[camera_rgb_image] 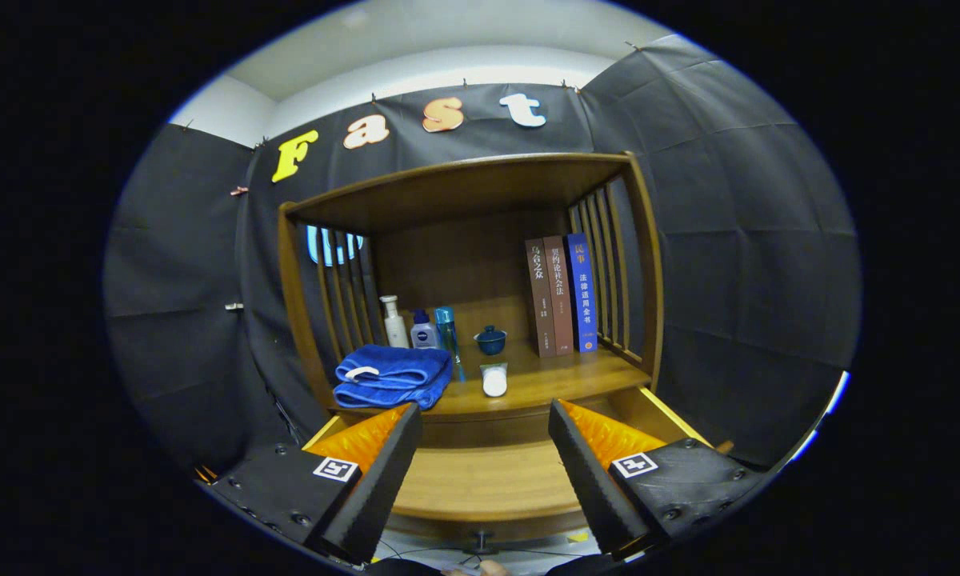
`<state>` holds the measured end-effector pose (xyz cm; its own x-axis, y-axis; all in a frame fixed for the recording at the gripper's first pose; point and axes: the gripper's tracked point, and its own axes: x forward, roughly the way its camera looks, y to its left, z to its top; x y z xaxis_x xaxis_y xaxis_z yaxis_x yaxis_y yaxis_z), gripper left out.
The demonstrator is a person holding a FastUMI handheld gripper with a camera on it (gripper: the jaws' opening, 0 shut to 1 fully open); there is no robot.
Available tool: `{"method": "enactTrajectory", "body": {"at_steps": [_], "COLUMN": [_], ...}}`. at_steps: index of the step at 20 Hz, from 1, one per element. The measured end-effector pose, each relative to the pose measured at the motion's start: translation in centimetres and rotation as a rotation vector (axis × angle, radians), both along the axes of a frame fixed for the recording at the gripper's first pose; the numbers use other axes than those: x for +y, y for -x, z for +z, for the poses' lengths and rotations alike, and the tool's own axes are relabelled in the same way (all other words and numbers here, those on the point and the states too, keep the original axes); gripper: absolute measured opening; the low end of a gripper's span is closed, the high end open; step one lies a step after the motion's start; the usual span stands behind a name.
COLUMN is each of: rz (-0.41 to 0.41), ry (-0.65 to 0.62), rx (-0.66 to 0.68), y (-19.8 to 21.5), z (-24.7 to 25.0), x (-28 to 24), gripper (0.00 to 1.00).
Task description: Pull open the drawer, take out the items inside it, and place them on the countertop above the cabinet.
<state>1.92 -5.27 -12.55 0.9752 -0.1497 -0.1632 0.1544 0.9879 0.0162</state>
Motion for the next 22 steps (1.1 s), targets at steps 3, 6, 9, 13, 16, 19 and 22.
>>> {"method": "enactTrajectory", "body": {"at_steps": [3,6,9,13,16,19,22], "rz": [-0.013,-0.027,-0.011,-0.008,-0.017,-0.02,-0.016], "ry": [0.003,0.024,0.036,0.031,0.021,0.011,0.034], "rx": [-0.028,0.002,0.037,0.081,0.105,0.106,0.098], "y": [4.2,5.8,5.6,4.0,2.8,2.4,1.9], "z": [-2.8,-6.1,-9.4,-13.3,-14.7,-14.6,-14.5], "x": [0.4,1.0,1.3,1.3,1.1,0.8,0.7], "gripper": [0.99,0.99,1.0,1.0,1.0,1.0,1.0]}}
